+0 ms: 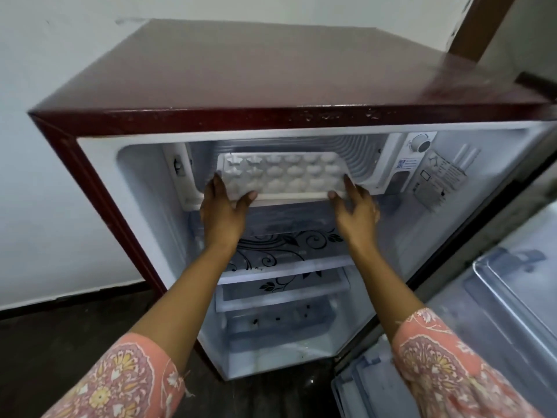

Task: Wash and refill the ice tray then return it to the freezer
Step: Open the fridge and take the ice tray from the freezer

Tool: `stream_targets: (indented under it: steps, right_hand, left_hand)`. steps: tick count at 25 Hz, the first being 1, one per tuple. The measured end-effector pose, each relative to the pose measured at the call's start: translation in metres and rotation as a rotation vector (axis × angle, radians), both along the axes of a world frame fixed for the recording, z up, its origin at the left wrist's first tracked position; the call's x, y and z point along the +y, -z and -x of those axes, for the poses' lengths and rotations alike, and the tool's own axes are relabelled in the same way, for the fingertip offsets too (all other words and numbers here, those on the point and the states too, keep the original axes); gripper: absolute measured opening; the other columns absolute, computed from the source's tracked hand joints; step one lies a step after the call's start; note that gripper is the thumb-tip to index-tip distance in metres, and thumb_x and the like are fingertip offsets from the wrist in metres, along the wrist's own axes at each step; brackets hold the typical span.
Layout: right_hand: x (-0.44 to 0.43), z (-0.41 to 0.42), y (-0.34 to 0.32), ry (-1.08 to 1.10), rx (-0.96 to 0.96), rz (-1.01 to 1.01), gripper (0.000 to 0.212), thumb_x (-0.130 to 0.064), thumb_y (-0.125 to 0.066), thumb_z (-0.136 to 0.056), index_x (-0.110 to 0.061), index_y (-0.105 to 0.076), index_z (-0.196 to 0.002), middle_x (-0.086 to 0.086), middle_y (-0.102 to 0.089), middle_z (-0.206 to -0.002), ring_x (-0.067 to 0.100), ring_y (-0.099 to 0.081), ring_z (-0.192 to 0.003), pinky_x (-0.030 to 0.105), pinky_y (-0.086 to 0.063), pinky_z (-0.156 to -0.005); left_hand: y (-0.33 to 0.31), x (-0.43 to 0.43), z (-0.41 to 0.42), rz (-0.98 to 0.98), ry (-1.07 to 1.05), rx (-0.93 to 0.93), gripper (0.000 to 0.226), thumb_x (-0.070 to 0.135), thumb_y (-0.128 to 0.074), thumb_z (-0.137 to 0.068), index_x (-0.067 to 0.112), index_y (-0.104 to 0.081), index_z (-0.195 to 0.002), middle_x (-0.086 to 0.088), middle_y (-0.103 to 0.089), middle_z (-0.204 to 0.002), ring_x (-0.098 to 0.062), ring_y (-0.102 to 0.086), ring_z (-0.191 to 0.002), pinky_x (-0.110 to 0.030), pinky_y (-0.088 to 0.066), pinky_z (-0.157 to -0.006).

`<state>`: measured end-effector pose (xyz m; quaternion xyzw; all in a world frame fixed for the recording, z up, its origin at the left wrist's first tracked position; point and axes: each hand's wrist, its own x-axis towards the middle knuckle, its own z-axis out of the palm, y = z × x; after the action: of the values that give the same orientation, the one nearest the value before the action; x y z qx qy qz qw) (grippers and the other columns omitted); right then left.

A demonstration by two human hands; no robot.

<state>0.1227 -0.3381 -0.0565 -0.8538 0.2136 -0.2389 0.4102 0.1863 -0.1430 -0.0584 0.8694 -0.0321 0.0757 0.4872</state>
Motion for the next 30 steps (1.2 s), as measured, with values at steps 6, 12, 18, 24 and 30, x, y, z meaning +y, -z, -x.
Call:
stream_targets:
  steps: [6,12,18,24,30]
  right_hand:
    - [0.031,0.091,0.009,0.049,0.029,0.02,0.065,-0.049,-0.037,-0.08,-0.022,-0.04,-0.14,0.012,-0.043,-0.141,0.027,-0.03,-0.136,0.038,-0.004,-0.115]
    - [0.062,0.189,0.021,0.119,0.059,-0.051,0.048,-0.039,-0.05,-0.093,-0.024,-0.043,-0.138,0.007,-0.047,-0.137,0.023,-0.033,-0.133,0.037,-0.006,-0.114]
    - [0.083,0.274,0.037,0.196,0.072,-0.119,0.054,-0.045,-0.045,-0.087,-0.026,-0.044,-0.137,0.006,-0.051,-0.13,0.025,-0.038,-0.129,0.038,-0.011,-0.112]
    - [0.096,0.358,0.058,0.303,0.135,-0.163,0.047,-0.026,-0.051,-0.094,-0.022,-0.041,-0.139,0.009,-0.051,-0.126,0.027,-0.043,-0.126,0.044,-0.021,-0.111]
    - [0.097,0.433,0.072,0.366,0.204,-0.159,0.053,-0.039,-0.043,-0.086,-0.024,-0.045,-0.137,0.007,-0.056,-0.122,0.027,-0.047,-0.117,0.045,-0.024,-0.106]
  left_hand:
    - [-0.004,0.022,0.08,0.048,0.079,-0.005,0.079,0.032,-0.059,-0.088,0.006,-0.015,-0.149,-0.013,-0.018,-0.154,-0.027,-0.022,-0.141,-0.035,-0.023,-0.112]
    - [0.011,0.052,0.16,0.104,0.177,0.051,0.075,0.03,-0.063,-0.086,0.009,-0.023,-0.147,-0.014,-0.026,-0.148,-0.027,-0.033,-0.133,-0.04,-0.03,-0.11]
    - [0.029,0.08,0.24,0.137,0.289,0.134,0.081,0.023,-0.066,-0.085,0.017,-0.017,-0.149,-0.009,-0.02,-0.146,-0.017,-0.029,-0.13,-0.021,-0.027,-0.101]
    - [0.057,0.102,0.306,0.096,0.445,0.275,0.088,0.02,-0.07,-0.081,0.021,-0.014,-0.149,-0.009,-0.022,-0.139,-0.002,-0.024,-0.111,-0.012,-0.022,-0.095]
    - [0.085,0.107,0.341,0.017,0.609,0.351,0.107,0.078,-0.069,-0.049,0.035,-0.03,-0.138,-0.008,-0.047,-0.129,-0.025,-0.041,-0.123,-0.047,-0.037,-0.107]
